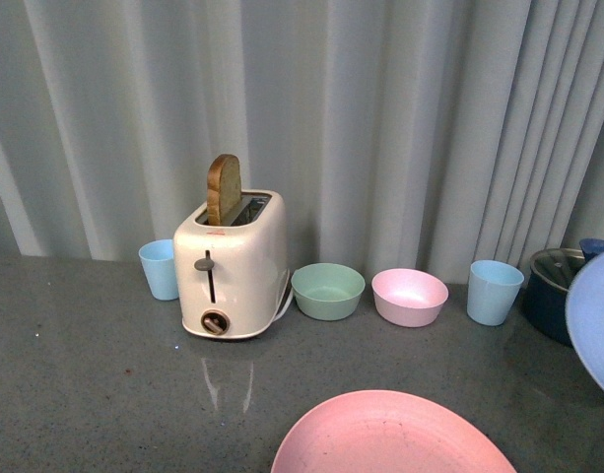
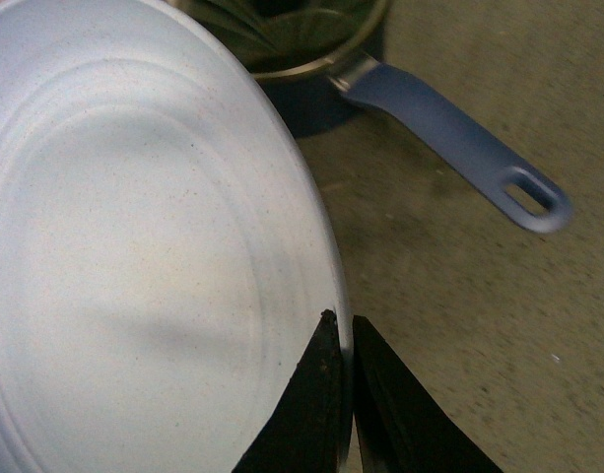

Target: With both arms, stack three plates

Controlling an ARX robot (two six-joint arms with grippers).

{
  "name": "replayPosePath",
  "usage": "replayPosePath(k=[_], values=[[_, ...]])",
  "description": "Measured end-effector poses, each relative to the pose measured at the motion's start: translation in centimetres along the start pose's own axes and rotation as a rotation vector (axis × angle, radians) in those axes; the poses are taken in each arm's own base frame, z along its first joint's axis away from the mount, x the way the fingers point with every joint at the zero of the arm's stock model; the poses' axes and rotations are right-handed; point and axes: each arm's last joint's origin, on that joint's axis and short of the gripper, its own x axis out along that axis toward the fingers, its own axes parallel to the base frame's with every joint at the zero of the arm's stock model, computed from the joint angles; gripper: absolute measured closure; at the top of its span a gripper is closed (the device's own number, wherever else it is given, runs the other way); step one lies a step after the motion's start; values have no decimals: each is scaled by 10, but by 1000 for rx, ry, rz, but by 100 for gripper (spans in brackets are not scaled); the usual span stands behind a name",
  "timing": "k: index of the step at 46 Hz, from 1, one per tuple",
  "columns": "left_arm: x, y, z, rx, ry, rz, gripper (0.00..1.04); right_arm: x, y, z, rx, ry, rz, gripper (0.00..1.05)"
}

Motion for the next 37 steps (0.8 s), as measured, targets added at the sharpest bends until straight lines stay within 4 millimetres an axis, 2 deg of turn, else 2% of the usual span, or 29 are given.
replayPosePath(k=[8, 9, 17, 21, 27, 37], values=[[0, 0, 0, 0, 0, 0, 7, 11, 46, 8, -19, -21, 113, 102], [0, 0, 0, 0, 0, 0, 7, 14, 56, 7, -21, -17, 139, 102], [0, 0, 0, 0, 0, 0, 7, 37, 126, -9, -51, 42, 294, 102], [0, 0, 0, 0, 0, 0, 7, 48, 150, -19, -48, 80, 346, 102], [0, 0, 0, 0, 0, 0, 7, 59, 168, -32, -29, 128, 385, 102], [0, 0, 0, 0, 0, 0, 7, 72, 180, -50, -2, 187, 394, 102]])
